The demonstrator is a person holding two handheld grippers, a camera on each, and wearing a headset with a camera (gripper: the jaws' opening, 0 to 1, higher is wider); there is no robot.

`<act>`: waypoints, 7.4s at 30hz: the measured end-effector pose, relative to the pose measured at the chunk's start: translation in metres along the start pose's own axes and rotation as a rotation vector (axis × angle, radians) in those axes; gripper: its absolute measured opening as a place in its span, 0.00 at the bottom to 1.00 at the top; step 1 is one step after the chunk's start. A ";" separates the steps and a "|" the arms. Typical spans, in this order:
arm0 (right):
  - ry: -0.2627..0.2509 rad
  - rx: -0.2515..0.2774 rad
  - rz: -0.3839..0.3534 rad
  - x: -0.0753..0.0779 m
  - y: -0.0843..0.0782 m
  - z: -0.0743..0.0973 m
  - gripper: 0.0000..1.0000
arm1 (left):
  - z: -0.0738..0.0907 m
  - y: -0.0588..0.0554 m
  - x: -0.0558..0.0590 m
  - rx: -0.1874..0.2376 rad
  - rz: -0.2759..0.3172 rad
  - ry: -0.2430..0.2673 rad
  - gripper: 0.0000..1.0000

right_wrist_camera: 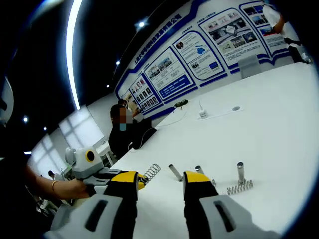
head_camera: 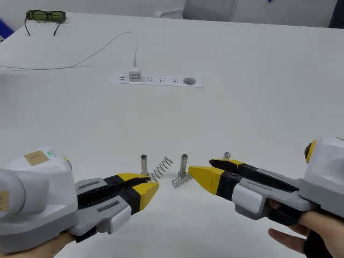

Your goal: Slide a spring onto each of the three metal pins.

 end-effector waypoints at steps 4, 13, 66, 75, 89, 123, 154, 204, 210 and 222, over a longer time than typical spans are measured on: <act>0.026 0.014 -0.045 -0.004 0.002 -0.005 0.33 | 0.000 0.005 0.009 0.042 0.011 -0.040 0.10; 0.069 0.063 -0.177 -0.008 0.003 -0.012 0.26 | -0.001 0.009 0.019 0.074 -0.013 -0.092 0.10; 0.054 -0.038 0.332 -0.019 0.024 -0.036 0.11 | 0.007 -0.018 0.008 -0.128 -0.232 0.051 0.45; 0.063 -0.038 0.418 -0.015 0.034 -0.054 0.11 | 0.007 -0.020 0.004 -0.131 -0.219 0.080 0.59; 0.065 -0.081 0.499 -0.005 0.032 -0.084 0.11 | 0.006 -0.025 0.000 -0.129 -0.197 0.111 0.75; 0.038 -0.152 0.509 0.012 0.008 -0.122 0.12 | 0.003 -0.034 -0.003 -0.160 -0.169 0.133 1.00; 0.036 -0.263 0.686 0.011 -0.020 -0.128 0.12 | 0.004 -0.037 -0.006 -0.185 -0.183 0.150 0.99; -0.015 -0.264 0.529 0.010 -0.010 -0.088 0.33 | 0.002 -0.026 0.000 -0.148 -0.252 0.124 0.85; -0.044 -0.234 0.502 0.013 -0.006 -0.074 0.38 | -0.003 -0.025 -0.002 -0.165 -0.310 0.125 0.76; -0.101 -0.201 0.472 0.023 -0.004 -0.036 0.45 | -0.019 -0.021 -0.005 -0.192 -0.314 0.102 0.63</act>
Point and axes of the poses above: the centre of the closed fingertips' face, and the gripper's own axes: z roughly backward along the fingers, x roughly to its right, y roughly out of its top, the point moved 6 cm from there along z, roughly backward along the fingers, and after that the axes turned 6 degrees about z, right-handed, at the moved point
